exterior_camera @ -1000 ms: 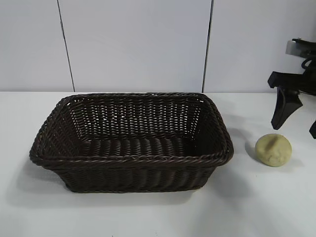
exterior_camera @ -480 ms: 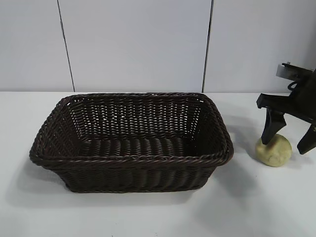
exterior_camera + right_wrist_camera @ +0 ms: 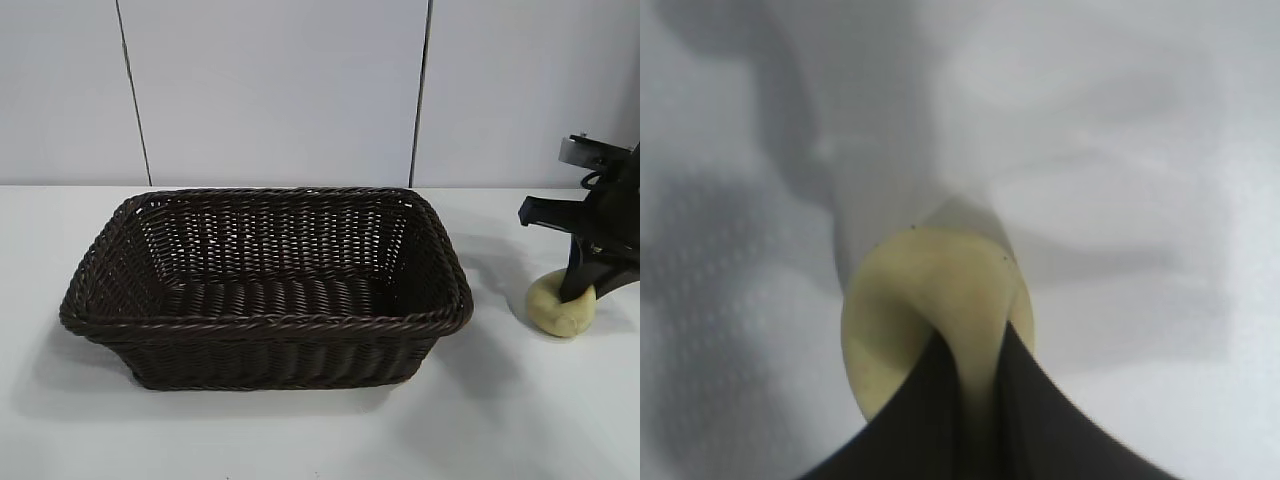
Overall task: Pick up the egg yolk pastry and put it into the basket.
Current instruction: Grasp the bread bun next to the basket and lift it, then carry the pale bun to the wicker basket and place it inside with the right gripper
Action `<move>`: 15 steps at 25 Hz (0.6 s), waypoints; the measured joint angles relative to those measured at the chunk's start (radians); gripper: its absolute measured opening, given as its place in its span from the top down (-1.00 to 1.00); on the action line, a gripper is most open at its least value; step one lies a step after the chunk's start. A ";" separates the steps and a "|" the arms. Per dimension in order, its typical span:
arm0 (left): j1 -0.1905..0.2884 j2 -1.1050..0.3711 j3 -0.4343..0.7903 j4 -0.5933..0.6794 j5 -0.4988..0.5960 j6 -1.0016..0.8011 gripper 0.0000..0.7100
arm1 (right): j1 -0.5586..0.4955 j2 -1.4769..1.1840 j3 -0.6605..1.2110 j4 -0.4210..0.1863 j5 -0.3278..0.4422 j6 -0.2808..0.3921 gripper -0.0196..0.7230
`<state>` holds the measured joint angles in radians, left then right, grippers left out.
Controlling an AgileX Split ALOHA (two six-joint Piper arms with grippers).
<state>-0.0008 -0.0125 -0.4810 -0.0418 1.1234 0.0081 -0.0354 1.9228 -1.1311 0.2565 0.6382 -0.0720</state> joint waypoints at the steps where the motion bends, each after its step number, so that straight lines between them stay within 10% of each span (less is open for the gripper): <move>1: 0.000 0.000 0.000 0.000 0.000 0.000 -0.68 | 0.000 -0.010 0.000 0.000 0.005 0.000 0.86; 15: 0.000 0.000 0.000 0.000 0.000 0.000 -0.68 | 0.001 -0.308 -0.146 0.028 0.245 0.000 0.88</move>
<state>-0.0008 -0.0125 -0.4810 -0.0418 1.1234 0.0081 -0.0345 1.6146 -1.2773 0.2848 0.8832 -0.0720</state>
